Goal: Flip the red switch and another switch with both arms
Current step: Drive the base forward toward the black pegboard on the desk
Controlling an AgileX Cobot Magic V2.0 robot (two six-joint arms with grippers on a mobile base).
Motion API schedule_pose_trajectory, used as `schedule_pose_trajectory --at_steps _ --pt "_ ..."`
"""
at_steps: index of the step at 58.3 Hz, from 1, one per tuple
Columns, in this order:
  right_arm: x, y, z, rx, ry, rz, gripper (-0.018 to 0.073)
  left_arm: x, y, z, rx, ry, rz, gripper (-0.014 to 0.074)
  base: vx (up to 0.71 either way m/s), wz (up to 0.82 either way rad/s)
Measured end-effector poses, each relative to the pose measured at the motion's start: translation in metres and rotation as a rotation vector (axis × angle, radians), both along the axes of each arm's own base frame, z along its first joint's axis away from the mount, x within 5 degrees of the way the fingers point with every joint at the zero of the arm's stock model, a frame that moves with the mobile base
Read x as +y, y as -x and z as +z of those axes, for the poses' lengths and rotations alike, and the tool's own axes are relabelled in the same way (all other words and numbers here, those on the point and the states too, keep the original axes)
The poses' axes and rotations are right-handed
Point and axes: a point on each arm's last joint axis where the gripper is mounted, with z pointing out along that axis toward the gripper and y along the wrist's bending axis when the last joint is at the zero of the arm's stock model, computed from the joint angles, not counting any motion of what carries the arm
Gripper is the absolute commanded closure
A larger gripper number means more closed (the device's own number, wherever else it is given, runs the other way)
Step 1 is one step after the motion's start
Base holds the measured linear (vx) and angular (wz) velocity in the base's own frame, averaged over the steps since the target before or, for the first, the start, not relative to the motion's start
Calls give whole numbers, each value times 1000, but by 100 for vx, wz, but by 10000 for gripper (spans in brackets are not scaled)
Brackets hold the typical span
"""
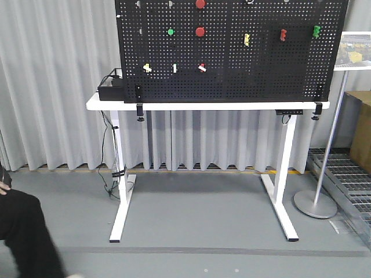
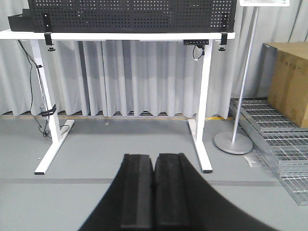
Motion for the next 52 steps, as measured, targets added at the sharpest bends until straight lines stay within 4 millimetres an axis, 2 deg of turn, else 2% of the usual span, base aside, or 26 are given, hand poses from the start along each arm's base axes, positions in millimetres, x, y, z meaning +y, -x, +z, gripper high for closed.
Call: schedule_pose_trajectory --at_steps 52 --pt "0 0 0 0 0 0 566 0 0 0 0 0 0 594 2 -1"
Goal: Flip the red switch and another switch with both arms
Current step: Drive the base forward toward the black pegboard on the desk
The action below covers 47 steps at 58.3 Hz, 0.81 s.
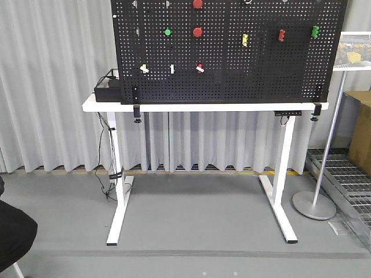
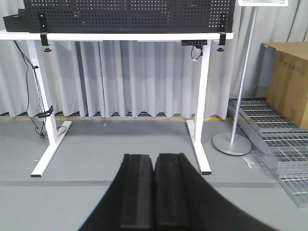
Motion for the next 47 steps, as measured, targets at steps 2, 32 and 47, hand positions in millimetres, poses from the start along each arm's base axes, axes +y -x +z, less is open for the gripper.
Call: schedule_pose_trajectory --at_steps 2,32,47 --pt "0 0 0 0 0 0 566 0 0 0 0 0 0 594 11 -1" --pt "0 0 0 -1 0 0 566 0 0 0 1 0 0 594 18 4" --pt "0 0 0 0 0 0 566 0 0 0 1 0 0 594 30 -3"
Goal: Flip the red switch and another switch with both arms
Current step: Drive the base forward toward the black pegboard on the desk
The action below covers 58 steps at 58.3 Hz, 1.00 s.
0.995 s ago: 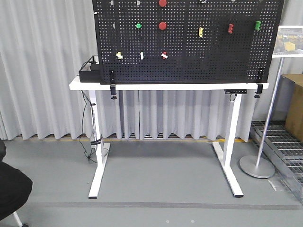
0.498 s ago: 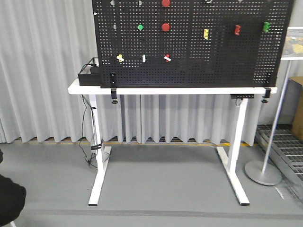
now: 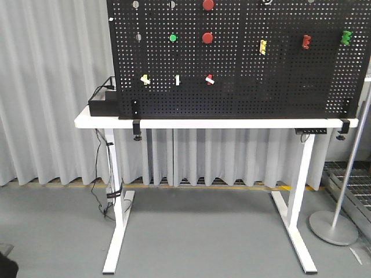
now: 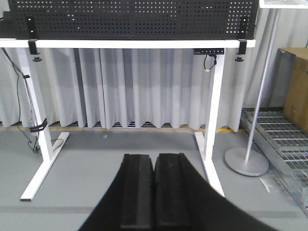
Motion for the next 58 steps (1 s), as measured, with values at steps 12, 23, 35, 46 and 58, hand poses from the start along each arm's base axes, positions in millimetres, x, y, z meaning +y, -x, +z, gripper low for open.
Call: schedule_pose_trajectory --at_steps 12,23,35,46,58 --pt "0 0 0 0 0 0 566 0 0 0 1 0 0 594 41 -2" --pt "0 0 0 -1 0 0 566 0 0 0 1 0 0 594 48 -4" --pt "0 0 0 -1 0 0 566 0 0 0 1 0 0 594 46 -4" --pt "0 0 0 0 1 0 566 0 0 0 1 0 0 594 41 0" --pt "0 0 0 0 1 0 566 0 0 0 1 0 0 594 37 3"
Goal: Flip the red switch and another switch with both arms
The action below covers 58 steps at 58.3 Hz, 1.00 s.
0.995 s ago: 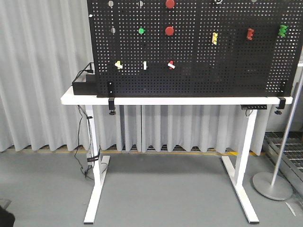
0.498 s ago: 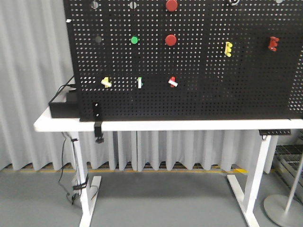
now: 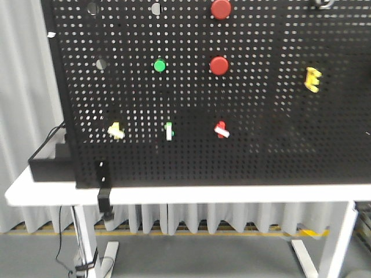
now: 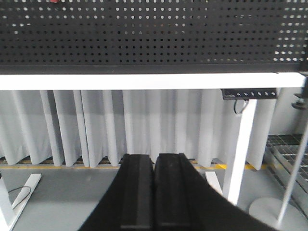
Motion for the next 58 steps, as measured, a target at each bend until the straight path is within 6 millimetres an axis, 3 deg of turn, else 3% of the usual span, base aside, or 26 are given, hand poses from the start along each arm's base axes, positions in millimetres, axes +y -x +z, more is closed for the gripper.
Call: schedule_pose_trajectory --at_steps 58 --pt "0 0 0 0 1 0 566 0 0 0 0 0 0 594 25 0"
